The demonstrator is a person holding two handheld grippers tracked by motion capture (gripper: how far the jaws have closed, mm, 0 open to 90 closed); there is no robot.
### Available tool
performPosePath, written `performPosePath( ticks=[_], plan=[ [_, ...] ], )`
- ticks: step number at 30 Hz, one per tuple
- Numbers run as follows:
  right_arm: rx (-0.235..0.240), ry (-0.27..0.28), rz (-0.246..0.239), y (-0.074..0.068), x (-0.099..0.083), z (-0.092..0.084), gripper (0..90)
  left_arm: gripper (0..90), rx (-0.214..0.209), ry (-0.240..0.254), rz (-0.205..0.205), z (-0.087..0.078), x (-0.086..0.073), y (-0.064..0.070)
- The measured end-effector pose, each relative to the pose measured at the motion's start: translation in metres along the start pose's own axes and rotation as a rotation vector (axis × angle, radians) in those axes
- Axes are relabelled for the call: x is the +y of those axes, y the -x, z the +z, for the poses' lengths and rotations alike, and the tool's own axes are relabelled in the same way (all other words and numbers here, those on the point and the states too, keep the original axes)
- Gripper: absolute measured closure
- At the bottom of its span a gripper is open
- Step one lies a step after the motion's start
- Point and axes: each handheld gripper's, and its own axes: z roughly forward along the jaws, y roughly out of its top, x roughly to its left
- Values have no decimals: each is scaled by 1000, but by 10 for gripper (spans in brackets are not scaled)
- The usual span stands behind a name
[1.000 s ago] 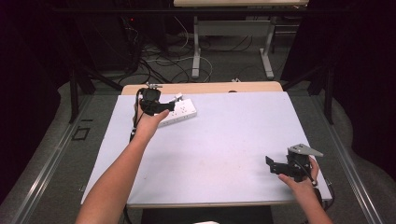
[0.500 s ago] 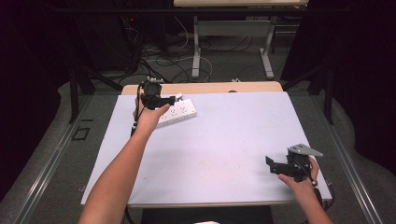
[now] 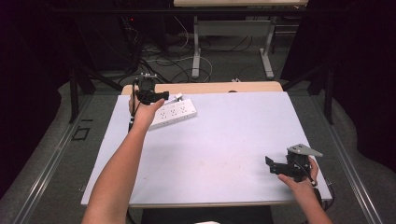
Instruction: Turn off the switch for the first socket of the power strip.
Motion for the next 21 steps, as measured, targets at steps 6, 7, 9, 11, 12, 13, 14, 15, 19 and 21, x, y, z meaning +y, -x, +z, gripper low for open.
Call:
performPosePath(
  ticks=[6,7,9,11,12,13,14,15,19,21],
  plan=[
    [7,-6,-3,-1,0,0,35,412,-19,-6,-13,4,3,-4],
    [7,-6,-3,-1,0,0,35,412,-20,-15,-14,4,4,-4],
    [1,1,-4,-2,0,0,35,419,-15,-2,-11,5,5,-4],
    [8,-8,-8,-2,0,0,35,422,-14,7,-11,6,7,-4],
    [9,-7,-8,-2,0,0,35,427,-12,7,-8,7,7,-4],
    [9,-8,-8,-2,0,0,35,427,-6,10,-6,8,8,-3],
    [10,-9,-1,-2,0,0,35,427,-11,11,-4,9,9,-4],
    [10,-10,-2,-2,0,0,35,427,-7,10,-5,9,10,-4],
    [9,-10,-4,-2,0,1,35,431,-3,18,-14,13,13,-5],
    [10,-8,-4,-2,0,1,35,432,-1,17,-20,15,14,-5]
  ],
)
